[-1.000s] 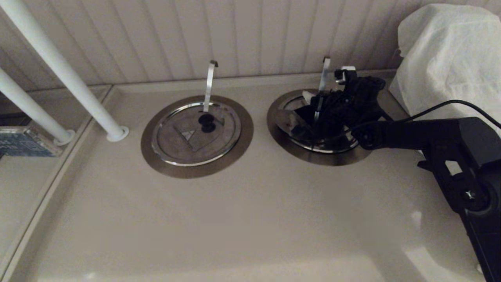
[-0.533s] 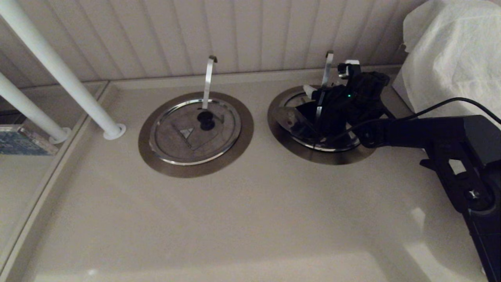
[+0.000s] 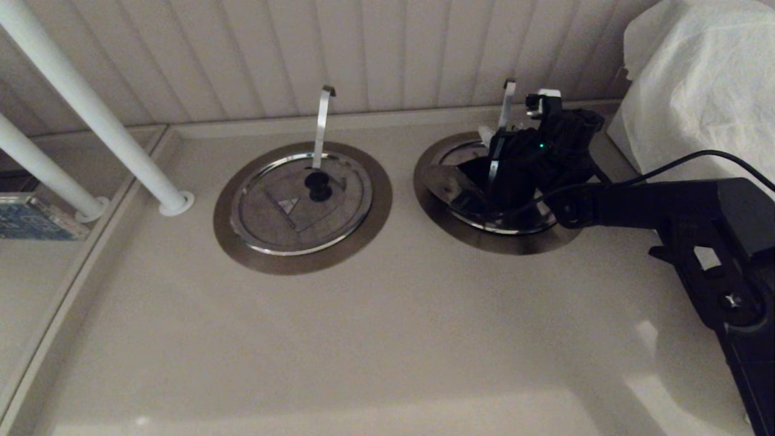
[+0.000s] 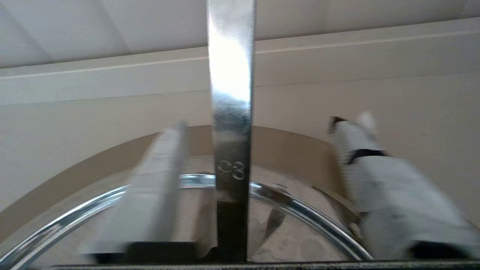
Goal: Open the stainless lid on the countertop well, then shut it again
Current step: Stir with a spoon
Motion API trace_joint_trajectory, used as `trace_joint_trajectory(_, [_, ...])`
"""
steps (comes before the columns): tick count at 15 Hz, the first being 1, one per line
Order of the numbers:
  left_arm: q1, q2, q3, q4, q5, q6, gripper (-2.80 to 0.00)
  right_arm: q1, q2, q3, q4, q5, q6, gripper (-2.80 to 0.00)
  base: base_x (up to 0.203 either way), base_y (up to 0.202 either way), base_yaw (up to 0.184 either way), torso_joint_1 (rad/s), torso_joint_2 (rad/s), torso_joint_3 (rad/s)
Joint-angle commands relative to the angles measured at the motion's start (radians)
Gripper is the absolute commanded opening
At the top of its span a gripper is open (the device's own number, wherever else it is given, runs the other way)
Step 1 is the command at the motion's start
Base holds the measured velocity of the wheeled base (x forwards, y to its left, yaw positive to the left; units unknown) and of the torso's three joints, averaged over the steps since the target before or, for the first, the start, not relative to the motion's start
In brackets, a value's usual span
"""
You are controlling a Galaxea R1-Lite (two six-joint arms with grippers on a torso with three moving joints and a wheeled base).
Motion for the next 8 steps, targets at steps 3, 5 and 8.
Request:
trace_joint_trajectory(3, [0.0, 0.0, 0.0, 0.001, 0.001, 0.0, -2.8, 0.01, -0.001, 0.0, -0.017, -0.001, 0.002, -2.8, 0.0, 0.0, 0.0, 0.0, 0.0, 0.0])
trace_joint_trajectory(5, [0.0, 0.0, 0.0, 0.001, 0.001, 0.0, -2.8, 0.013, -0.003, 0.0, -0.015, -0.003, 0.004, -2.8, 0.0, 0.0, 0.0, 0.0, 0.0, 0.0])
trace_joint_trajectory(8, [0.0, 0.0, 0.0, 0.001, 0.001, 0.0, -2.8, 0.022, -0.006, 0.001, -0.015, -0.015, 0.004, -2.8, 0.0, 0.0, 0.0, 0.0, 0.0, 0.0])
